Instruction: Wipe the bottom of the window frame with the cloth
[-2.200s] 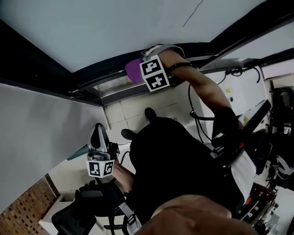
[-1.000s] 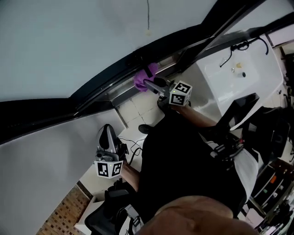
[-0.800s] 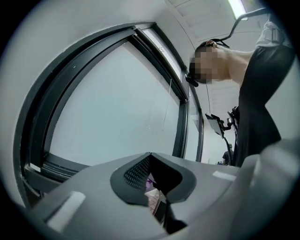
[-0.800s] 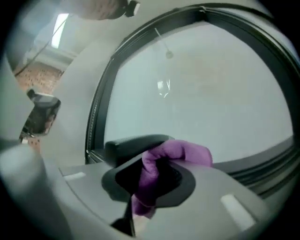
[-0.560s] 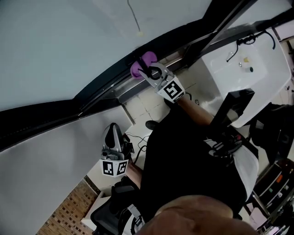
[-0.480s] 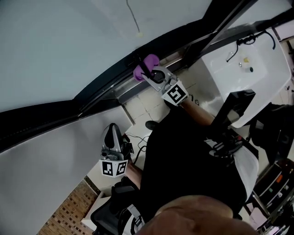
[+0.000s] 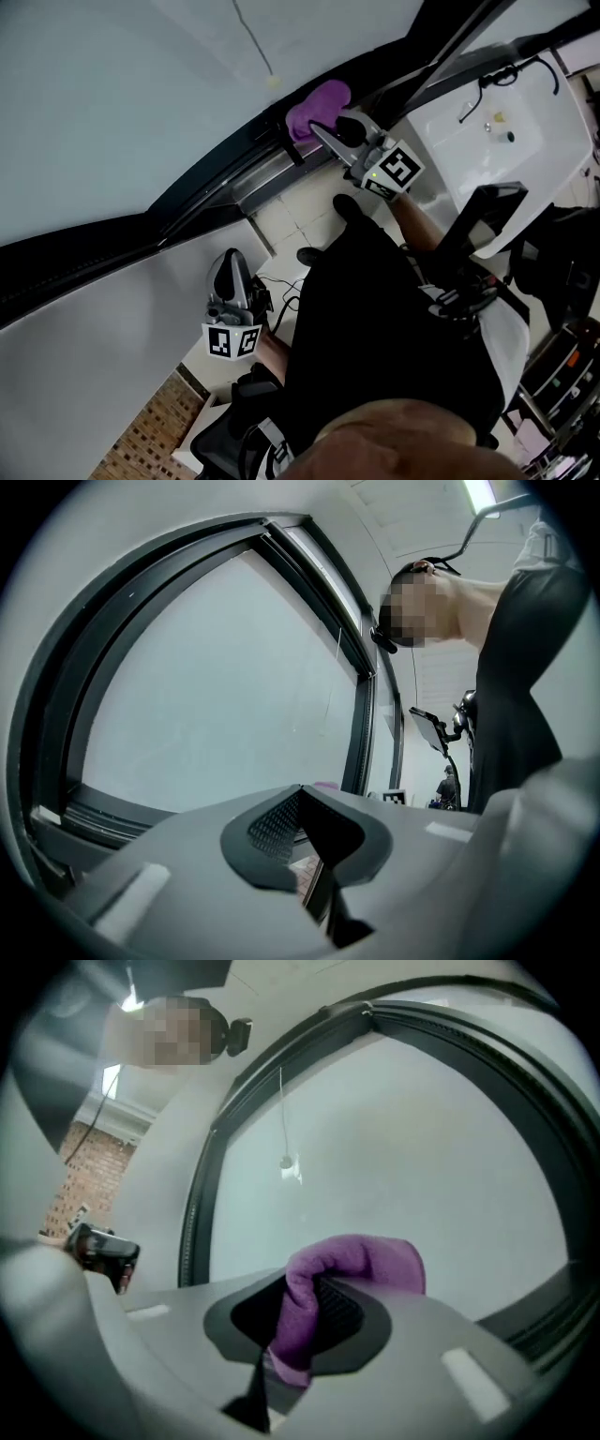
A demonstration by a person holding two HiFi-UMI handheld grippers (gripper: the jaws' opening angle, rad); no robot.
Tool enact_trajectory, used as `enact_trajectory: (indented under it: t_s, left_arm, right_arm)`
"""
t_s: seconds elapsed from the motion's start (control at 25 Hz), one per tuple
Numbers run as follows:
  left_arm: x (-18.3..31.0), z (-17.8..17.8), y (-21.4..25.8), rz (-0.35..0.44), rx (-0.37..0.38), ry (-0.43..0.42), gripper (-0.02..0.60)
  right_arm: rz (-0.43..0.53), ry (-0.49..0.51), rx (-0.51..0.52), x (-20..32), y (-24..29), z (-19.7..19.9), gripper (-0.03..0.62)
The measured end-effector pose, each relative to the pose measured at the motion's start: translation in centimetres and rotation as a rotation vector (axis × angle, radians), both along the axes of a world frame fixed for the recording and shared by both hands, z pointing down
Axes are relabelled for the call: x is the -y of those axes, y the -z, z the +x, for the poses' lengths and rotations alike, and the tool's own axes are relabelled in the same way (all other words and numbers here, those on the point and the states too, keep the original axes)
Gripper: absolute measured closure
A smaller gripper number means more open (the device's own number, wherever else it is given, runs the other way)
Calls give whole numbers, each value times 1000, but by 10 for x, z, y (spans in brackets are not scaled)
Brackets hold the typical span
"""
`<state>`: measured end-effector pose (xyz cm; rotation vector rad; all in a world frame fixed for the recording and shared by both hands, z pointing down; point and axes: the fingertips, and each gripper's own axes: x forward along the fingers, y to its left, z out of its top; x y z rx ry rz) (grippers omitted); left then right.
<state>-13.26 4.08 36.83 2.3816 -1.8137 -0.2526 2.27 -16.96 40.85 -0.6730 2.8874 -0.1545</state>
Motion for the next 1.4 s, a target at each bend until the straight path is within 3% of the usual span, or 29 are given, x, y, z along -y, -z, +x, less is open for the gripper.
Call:
enact_trajectory:
  t_s: [0.08, 0.2, 0.32, 0.48, 0.64, 0.72, 0.8, 0.88, 0.96, 1.04, 1.16, 1.28, 1.4]
  left_arm:
    - [-1, 1, 2, 3, 2, 4, 578]
    - [-4, -1, 2, 4, 2, 19, 578]
    - [-9, -2, 2, 4, 1, 38, 578]
    - [-14, -11, 1, -2, -2, 62, 578]
    - [-12, -19, -2, -6, -9, 63, 578]
    - [-8, -20, -2, -7, -11, 57, 578]
    - [-5, -18, -3, -9, -11, 47, 578]
    - [-2, -14, -2, -9, -8, 33, 578]
    - [0, -11, -1, -5, -4, 24, 579]
    - [-1, -7, 0, 2, 0, 20, 578]
    - [-3, -3, 2, 8, 6, 19, 578]
    - [-7, -2, 4, 10, 8, 28, 578]
    - [-12, -3, 5, 8, 9, 43, 578]
  right_arm:
    - [47, -9, -85, 19, 15, -27, 531]
    - [99, 24, -393, 33, 6, -83, 531]
    - [184, 46, -636, 29, -15, -101, 531]
    - [318, 105, -733, -17, -11, -77, 533]
    - [331, 264, -819, -79, -28, -38, 533]
    - [254, 423, -780, -108, -39, -25, 531]
    - [89, 512, -531, -116, -27, -17, 531]
    - [-108, 441, -237, -89, -2, -3, 531]
    - [-167, 290, -70, -42, 15, 14, 531]
    - [-76, 158, -86, -5, 17, 16, 531]
    - [157, 53, -396, 24, -13, -17, 530]
    - [442, 53, -686, 35, -49, -57, 530]
    - [618, 139, -789, 23, -58, -78, 530]
